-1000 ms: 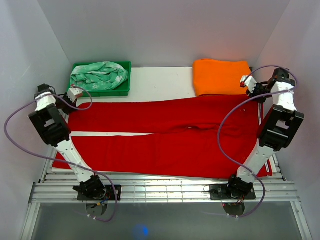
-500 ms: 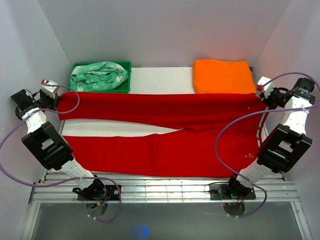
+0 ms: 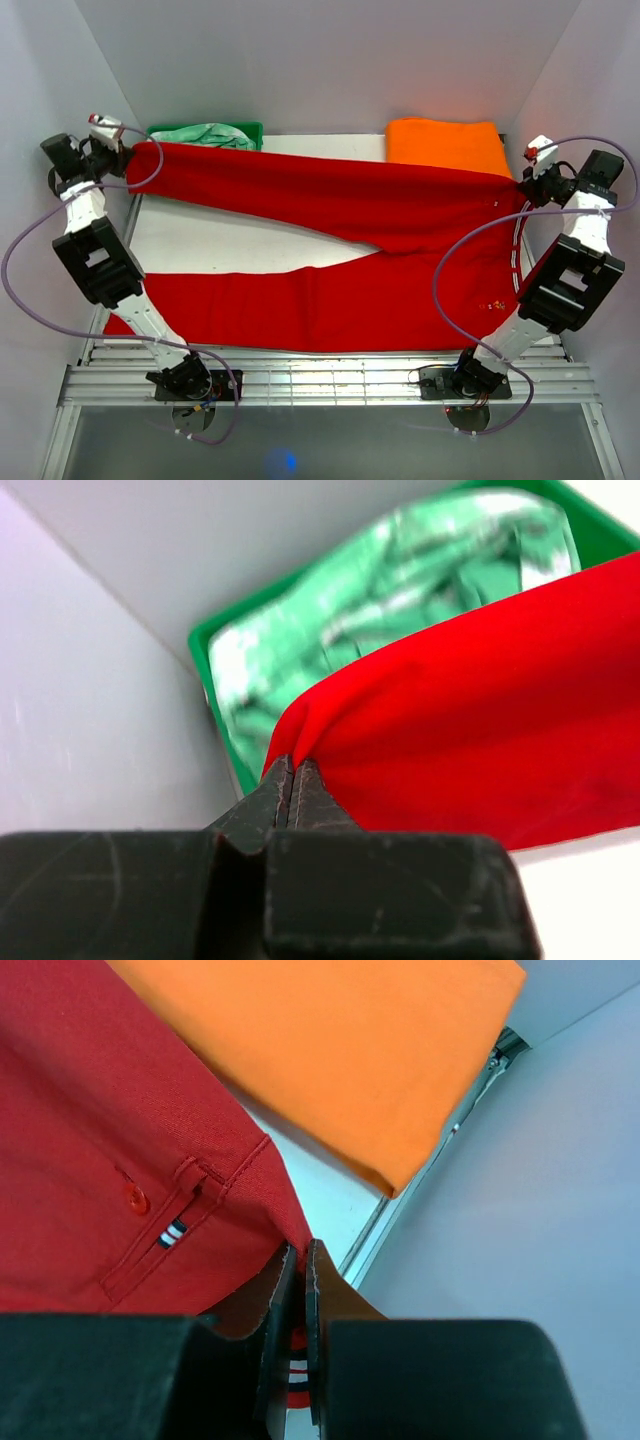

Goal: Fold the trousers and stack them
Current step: Fold the trousers

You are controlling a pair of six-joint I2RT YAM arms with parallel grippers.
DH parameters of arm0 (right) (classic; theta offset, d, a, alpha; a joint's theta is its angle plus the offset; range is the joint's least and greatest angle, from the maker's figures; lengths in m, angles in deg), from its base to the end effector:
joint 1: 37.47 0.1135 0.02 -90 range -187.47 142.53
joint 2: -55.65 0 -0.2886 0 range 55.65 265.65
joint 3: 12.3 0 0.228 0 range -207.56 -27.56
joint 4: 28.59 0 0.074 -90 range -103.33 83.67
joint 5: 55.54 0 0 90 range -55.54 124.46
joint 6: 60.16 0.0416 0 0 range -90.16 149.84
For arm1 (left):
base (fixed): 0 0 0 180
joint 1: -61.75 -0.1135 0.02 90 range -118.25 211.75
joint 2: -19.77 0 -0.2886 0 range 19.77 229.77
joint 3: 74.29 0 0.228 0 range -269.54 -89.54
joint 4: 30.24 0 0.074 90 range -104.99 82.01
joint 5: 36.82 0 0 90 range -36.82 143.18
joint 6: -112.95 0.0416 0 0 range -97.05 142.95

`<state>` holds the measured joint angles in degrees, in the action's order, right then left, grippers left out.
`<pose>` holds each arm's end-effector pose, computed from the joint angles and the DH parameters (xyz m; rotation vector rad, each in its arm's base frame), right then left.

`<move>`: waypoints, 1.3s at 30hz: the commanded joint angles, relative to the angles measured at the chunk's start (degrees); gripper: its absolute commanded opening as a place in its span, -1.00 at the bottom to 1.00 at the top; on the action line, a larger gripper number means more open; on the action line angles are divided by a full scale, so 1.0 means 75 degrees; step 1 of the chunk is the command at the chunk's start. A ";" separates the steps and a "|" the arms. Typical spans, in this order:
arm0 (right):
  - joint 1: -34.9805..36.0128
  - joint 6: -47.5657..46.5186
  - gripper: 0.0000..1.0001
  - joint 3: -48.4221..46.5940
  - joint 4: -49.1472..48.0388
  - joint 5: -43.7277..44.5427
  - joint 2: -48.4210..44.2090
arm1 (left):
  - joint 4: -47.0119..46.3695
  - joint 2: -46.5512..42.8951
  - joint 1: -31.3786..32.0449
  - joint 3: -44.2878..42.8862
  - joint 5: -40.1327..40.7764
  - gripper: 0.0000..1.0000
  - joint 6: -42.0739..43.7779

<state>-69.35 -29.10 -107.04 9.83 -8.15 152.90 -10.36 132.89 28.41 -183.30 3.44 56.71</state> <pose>0.3233 -0.1679 0.3213 -0.8318 1.9017 -0.1048 0.3958 0.2224 0.3216 0.5360 1.7570 -0.0481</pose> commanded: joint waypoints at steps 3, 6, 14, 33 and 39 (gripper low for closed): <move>-0.0284 0.1542 -0.85 -0.1413 -0.1553 0.0351 0.0381 | -0.0828 0.1087 0.0075 -0.2999 0.1780 -1.00 -0.1137; -0.0308 0.0900 -0.85 -0.1146 -0.1122 -0.0060 0.0030 | -0.0394 0.1160 0.0040 -0.3181 0.1593 -1.00 -0.0846; -0.0530 -0.2627 -0.85 0.1501 -0.0358 -0.0716 -0.1913 | -0.1107 -0.1310 -0.0745 0.1047 0.0258 -1.00 0.0151; -0.1608 -0.7175 -0.85 0.3368 0.2803 -0.0647 -0.2760 | 0.1535 -0.3938 -0.2995 0.4545 -0.1583 -1.00 0.3804; -0.2170 -0.8486 -0.85 0.3414 0.3568 -0.0542 -0.2666 | 0.3621 -0.4324 -0.3780 0.4309 -0.2040 -1.00 0.5516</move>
<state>-82.77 -80.81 -81.34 32.82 -14.27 133.71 7.73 105.19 3.49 -148.06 -8.99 87.29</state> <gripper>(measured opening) 0.087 0.009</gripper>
